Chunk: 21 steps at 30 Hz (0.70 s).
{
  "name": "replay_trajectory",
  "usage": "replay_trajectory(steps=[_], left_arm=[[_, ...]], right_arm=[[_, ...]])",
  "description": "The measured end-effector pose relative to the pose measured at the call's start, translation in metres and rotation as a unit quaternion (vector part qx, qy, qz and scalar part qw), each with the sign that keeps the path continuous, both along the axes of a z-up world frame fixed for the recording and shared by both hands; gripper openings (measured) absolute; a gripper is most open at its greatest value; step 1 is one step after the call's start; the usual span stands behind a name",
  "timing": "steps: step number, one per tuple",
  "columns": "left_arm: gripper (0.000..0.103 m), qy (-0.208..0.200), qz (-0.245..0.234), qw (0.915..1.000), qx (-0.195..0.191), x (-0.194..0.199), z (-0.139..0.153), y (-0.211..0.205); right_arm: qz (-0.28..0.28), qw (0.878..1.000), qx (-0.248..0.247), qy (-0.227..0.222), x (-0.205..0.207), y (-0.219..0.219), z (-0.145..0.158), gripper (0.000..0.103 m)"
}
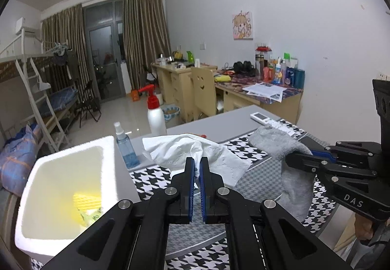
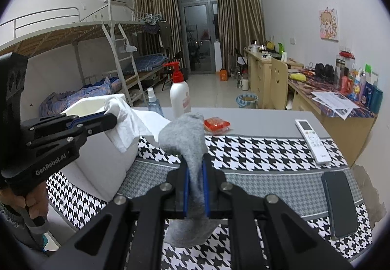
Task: Organize soft objects
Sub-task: 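Lift the tissue and sock and carry both over the white foam box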
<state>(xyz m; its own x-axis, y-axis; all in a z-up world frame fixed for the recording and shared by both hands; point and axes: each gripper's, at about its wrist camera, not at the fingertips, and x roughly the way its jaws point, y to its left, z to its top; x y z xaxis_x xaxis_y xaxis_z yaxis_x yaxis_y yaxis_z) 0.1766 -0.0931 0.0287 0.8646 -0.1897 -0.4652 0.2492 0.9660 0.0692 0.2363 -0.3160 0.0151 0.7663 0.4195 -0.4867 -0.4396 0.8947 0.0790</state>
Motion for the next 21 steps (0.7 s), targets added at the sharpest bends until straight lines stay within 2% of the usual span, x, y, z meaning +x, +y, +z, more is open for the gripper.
replay_trajectory(steps=[3, 21], left_arm=[[0.004, -0.003, 0.001, 0.9999, -0.012, 0.000, 0.003, 0.006], [0.004, -0.045, 0.004, 0.9987, -0.023, -0.005, 0.029, 0.029]], right_arm=[[0.001, 1.000, 0.000, -0.005, -0.001, 0.005, 0.002, 0.013], [0.005, 0.999, 0.000, -0.037, 0.000, 0.025, 0.030, 0.013]])
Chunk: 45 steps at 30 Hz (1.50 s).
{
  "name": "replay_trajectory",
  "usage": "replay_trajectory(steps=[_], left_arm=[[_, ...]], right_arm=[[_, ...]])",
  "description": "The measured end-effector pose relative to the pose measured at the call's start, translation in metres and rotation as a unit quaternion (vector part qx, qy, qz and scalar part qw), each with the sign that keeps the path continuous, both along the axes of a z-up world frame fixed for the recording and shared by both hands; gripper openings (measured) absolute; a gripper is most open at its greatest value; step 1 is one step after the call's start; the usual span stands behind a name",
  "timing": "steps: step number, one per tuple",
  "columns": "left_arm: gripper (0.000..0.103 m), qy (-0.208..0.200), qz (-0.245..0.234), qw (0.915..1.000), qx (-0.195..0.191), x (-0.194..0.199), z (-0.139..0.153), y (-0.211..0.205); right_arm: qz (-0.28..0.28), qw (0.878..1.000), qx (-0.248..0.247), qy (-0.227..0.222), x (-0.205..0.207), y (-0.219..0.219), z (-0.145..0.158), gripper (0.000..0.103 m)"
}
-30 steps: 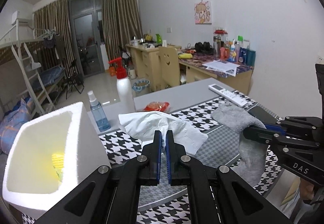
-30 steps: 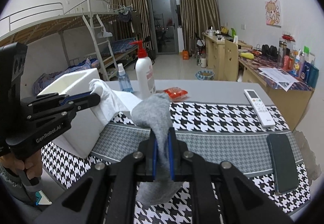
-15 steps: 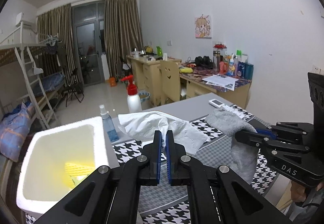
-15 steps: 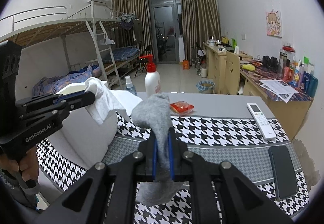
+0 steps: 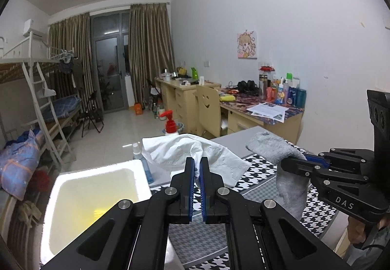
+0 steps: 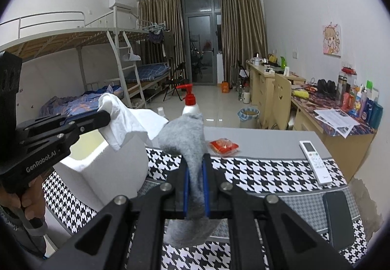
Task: Organize soft objects
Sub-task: 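Lift the tissue and sock and carry both over the white foam box, then open the left gripper to drop the tissue into the foam box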
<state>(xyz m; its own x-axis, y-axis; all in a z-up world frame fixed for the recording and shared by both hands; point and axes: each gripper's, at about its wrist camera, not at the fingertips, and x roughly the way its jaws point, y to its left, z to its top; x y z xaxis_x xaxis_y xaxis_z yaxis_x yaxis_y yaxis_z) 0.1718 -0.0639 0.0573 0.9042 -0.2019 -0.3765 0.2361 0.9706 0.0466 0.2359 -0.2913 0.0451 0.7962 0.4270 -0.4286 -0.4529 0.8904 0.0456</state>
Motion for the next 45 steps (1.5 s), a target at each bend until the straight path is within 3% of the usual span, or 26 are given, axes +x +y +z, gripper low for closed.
replay_trajectory(steps=[14, 45], left_arm=[[0.004, -0.016, 0.015, 0.9998, -0.001, -0.002, 0.012, 0.012], [0.004, -0.036, 0.078, 0.9963, 0.002, -0.012, 0.024, 0.046]], right_arm=[[0.012, 1.000, -0.002, -0.024, 0.001, 0.013, 0.014, 0.013], [0.066, 0.997, 0.010, -0.031, 0.007, 0.056, 0.034, 0.013]])
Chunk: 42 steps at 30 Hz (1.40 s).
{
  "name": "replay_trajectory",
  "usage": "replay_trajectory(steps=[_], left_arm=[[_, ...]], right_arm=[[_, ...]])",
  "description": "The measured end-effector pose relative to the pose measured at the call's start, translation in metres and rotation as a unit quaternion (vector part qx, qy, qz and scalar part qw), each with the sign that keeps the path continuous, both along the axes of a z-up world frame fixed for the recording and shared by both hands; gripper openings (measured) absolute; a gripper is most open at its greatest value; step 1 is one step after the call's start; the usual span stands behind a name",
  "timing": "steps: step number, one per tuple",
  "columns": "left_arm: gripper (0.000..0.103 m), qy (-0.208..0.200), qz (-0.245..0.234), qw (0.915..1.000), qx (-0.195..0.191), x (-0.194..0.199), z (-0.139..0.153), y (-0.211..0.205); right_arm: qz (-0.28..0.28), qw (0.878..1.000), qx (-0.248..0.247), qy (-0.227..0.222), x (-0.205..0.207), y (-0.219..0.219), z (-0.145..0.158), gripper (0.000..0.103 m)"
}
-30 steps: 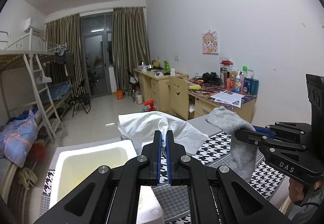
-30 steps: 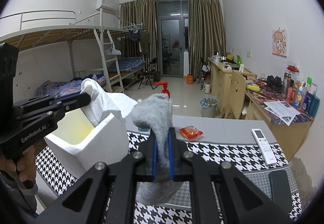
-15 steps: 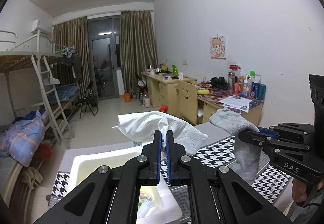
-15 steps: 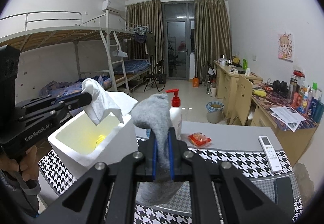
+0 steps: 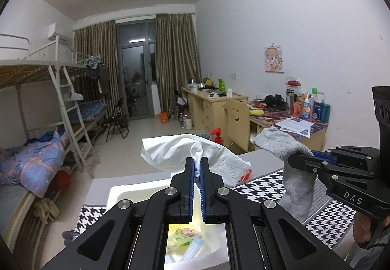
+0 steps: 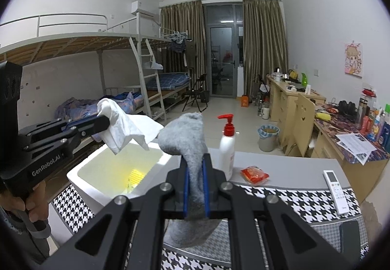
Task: Organize soft objects
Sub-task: 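Open the left gripper to drop the tissue into the foam box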
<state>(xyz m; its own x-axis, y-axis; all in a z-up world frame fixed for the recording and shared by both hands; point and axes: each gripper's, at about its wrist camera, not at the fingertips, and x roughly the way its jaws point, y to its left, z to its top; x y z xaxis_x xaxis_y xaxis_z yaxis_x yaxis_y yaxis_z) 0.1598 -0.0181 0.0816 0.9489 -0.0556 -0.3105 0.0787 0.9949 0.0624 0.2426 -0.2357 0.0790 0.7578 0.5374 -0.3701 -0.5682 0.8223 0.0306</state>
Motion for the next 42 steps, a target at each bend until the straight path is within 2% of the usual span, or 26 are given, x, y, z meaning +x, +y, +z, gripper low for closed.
replay_trajectory(steps=[9, 23, 34, 35, 37, 39, 42], left_arm=[[0.004, 0.005, 0.025, 0.9997, -0.005, -0.001, -0.001, 0.015], [0.004, 0.025, 0.045, 0.9986, -0.011, 0.004, -0.011, 0.031], [0.007, 0.070, 0.061, 0.9957, -0.006, 0.020, -0.031, 0.038], [0.011, 0.075, 0.063, 0.9952, -0.005, 0.022, -0.033, 0.039], [0.026, 0.082, 0.069, 0.9942, -0.006, 0.024, -0.035, 0.043], [0.048, 0.087, 0.076, 0.9933, -0.005, 0.025, -0.035, 0.045], [0.060, 0.082, 0.079, 0.9934, -0.007, 0.022, -0.035, 0.045]], right_arm=[[0.027, 1.000, -0.002, 0.003, 0.002, 0.018, -0.001, 0.013], [0.036, 0.999, -0.005, 0.004, 0.002, 0.028, -0.002, 0.013], [0.031, 0.999, -0.008, 0.004, 0.004, 0.030, -0.002, 0.013], [0.030, 0.999, -0.008, 0.004, 0.004, 0.030, -0.002, 0.013], [0.029, 1.000, -0.010, 0.004, 0.005, 0.029, -0.002, 0.013], [0.028, 1.000, -0.010, 0.003, 0.005, 0.028, -0.002, 0.013], [0.025, 1.000, -0.009, 0.004, 0.005, 0.026, -0.002, 0.013]])
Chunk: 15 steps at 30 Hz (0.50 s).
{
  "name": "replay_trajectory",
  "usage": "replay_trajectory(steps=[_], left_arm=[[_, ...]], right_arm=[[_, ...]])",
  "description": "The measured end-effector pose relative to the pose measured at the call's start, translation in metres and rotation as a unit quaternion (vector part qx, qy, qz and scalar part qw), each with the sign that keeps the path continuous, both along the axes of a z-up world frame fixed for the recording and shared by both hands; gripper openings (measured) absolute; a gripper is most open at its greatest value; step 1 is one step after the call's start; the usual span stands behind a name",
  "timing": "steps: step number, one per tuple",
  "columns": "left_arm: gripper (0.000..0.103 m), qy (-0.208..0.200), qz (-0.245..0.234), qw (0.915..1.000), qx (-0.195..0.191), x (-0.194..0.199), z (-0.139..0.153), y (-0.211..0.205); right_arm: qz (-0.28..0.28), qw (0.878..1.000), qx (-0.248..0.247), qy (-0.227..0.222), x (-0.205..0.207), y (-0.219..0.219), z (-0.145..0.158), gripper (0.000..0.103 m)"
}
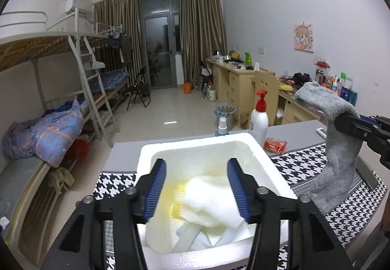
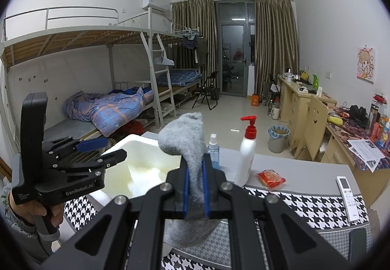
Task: Organize soft objects
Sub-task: 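Open the left gripper to drop the tissue into the foam box, then lower the grey sock into the foam box and open the right gripper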
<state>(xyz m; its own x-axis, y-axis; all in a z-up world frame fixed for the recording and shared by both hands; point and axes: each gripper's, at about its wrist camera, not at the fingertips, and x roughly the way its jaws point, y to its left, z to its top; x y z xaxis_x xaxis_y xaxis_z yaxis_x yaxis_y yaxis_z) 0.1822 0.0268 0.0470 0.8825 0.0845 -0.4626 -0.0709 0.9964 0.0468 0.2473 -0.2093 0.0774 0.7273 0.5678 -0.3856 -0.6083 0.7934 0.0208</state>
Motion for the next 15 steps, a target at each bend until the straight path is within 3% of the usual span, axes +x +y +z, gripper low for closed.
replay_trajectory(steps=[8, 15], left_arm=[[0.099, -0.036, 0.018, 0.9992, -0.002, -0.009, 0.010, -0.001], [0.102, -0.050, 0.033, 0.9982, -0.002, -0.016, 0.013, 0.006]], right_arm=[[-0.002, 1.000, 0.000, -0.007, -0.001, 0.001, 0.006, 0.013], [-0.004, 1.000, 0.000, -0.023, -0.005, 0.005, 0.014, 0.013]])
